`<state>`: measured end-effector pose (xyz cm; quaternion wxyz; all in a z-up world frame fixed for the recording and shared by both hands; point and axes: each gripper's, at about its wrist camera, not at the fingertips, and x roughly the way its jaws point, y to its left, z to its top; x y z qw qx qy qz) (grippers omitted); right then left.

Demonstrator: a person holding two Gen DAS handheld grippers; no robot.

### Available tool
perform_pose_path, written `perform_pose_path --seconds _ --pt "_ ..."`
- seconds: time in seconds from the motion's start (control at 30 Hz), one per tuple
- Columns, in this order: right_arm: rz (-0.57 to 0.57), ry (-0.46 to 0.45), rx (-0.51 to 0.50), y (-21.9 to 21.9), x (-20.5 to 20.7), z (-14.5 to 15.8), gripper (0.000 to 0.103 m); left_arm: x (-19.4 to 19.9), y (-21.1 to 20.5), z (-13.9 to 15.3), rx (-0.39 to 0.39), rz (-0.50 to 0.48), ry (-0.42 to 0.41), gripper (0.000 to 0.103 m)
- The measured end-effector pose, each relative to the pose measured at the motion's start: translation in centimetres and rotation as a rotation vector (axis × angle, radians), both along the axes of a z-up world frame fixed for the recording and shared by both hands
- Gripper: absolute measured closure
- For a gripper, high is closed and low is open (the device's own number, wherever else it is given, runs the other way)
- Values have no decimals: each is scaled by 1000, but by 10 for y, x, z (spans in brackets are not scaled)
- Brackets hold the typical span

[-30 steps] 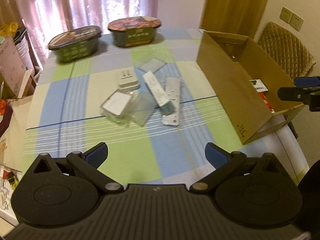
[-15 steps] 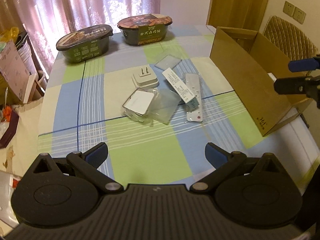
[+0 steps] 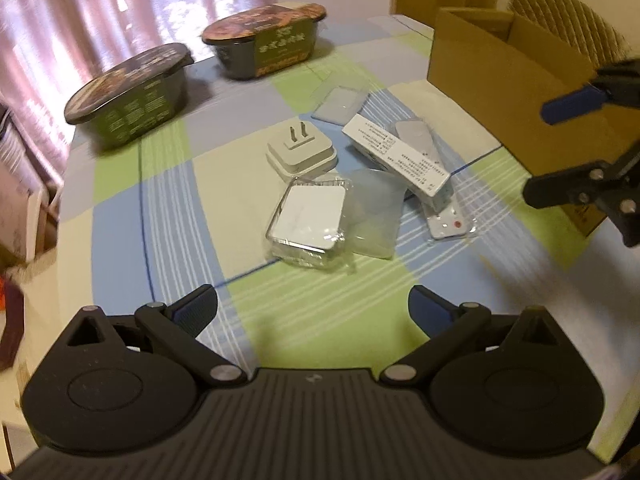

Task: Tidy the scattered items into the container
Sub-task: 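Grasp the clear-packaged white square pad with the left tool, then grasp the white medicine box with green print with the right tool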

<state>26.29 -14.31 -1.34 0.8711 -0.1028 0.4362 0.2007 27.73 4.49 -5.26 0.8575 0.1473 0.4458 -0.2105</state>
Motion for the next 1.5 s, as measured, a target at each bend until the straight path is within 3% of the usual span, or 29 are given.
perform_pose_path --seconds 0.27,0.5,0.6,0.63,0.73,0.9,1.03,1.1,1.27,1.4,1.5 --pt "8 12 -27 5 29 -28 12 44 -10 -37 25 -160 -29 9" --pt "13 33 -28 3 43 -48 12 71 -14 -57 11 -218 -5 12" --pt "8 37 -24 3 47 -54 12 76 -16 -62 12 -246 12 22" --pt "5 38 -21 2 48 -55 12 78 -16 -64 12 -250 19 33" --pt "2 42 -12 1 50 -58 12 79 -14 -63 4 -243 25 42" --pt "-4 46 15 1 54 -61 12 61 -7 -60 21 -240 53 45" --pt "-20 53 67 4 62 -65 12 32 2 -55 15 -167 81 45" --pt "-24 67 75 8 68 -68 41 17 6 -53 -3 -117 94 45" --pt "-56 76 24 16 77 -79 43 -7 11 -59 -43 -3 88 44" --pt "-79 64 -2 14 74 -79 75 -10 6 -58 -14 -16 71 44" --pt "-91 59 -6 10 62 -73 75 -12 5 -59 -33 -1 89 44"
